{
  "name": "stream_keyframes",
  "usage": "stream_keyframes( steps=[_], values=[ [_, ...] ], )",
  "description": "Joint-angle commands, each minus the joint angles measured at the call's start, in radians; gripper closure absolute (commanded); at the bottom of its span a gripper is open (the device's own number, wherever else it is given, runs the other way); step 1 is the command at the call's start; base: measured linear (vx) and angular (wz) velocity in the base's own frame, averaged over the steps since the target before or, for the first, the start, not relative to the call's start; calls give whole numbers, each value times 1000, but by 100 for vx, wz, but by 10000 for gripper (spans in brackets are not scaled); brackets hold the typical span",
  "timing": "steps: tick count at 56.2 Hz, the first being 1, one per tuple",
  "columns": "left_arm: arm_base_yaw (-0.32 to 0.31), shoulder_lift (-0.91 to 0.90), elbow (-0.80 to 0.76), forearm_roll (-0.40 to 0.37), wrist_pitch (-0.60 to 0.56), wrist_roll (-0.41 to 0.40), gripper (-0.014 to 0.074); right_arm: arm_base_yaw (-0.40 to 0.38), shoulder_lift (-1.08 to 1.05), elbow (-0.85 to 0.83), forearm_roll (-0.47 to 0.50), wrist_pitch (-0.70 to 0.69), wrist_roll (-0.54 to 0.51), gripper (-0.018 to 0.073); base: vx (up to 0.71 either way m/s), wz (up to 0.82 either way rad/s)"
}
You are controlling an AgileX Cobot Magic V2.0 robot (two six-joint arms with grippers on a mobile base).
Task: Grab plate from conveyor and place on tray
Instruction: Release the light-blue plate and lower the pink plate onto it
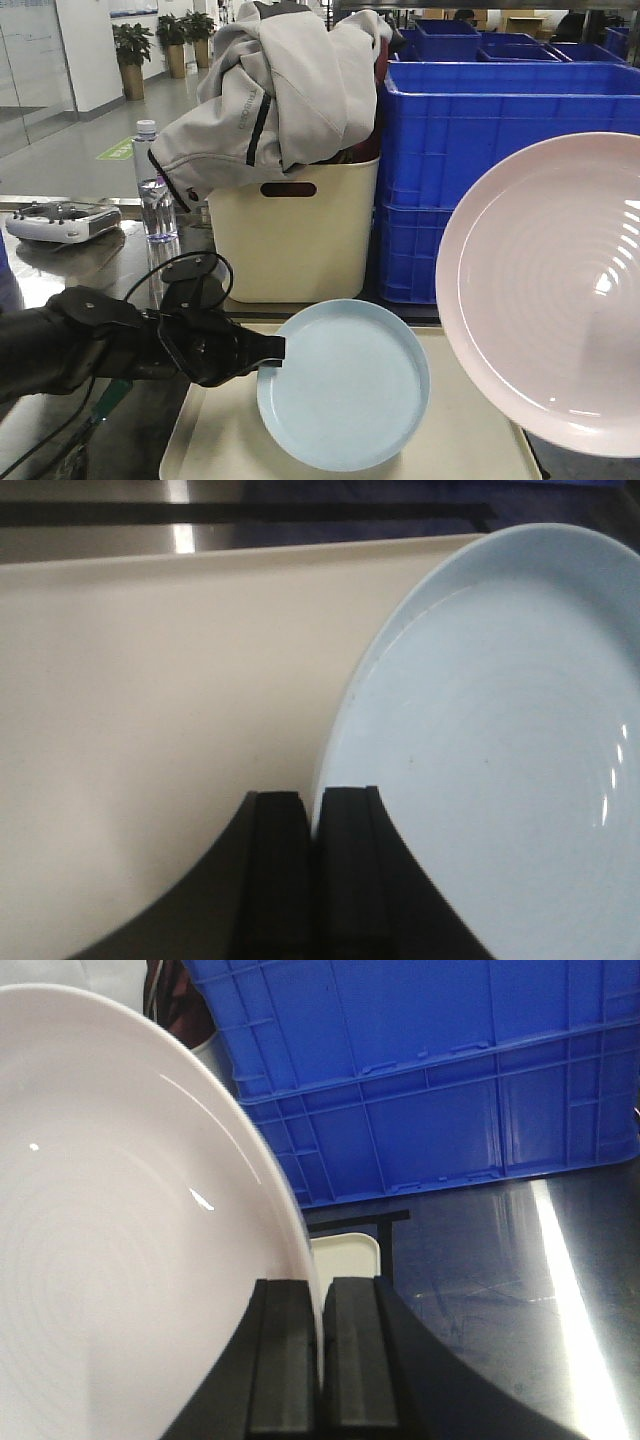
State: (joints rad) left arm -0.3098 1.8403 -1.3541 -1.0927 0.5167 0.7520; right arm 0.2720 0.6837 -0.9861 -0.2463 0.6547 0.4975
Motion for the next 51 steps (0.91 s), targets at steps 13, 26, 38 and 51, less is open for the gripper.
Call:
stream_keyframes(
  steps=[13,26,38,51],
  values=[
    [-10,-33,-60,-47,-12,6,218,-4,3,-30,-16,-55,4,569,0,0],
    [2,-143,-60,0,-14,6,239,-4,100,-23,17,-45,4,569,0,0],
    [15,-377,-60,160,-74,-7,573,-1,350,-23,215,-215,-110,569,0,0],
    [22,-613,-60,313,-164,-78,601,-1,706,-82,554,-414,-351,561,0,0]
  ],
)
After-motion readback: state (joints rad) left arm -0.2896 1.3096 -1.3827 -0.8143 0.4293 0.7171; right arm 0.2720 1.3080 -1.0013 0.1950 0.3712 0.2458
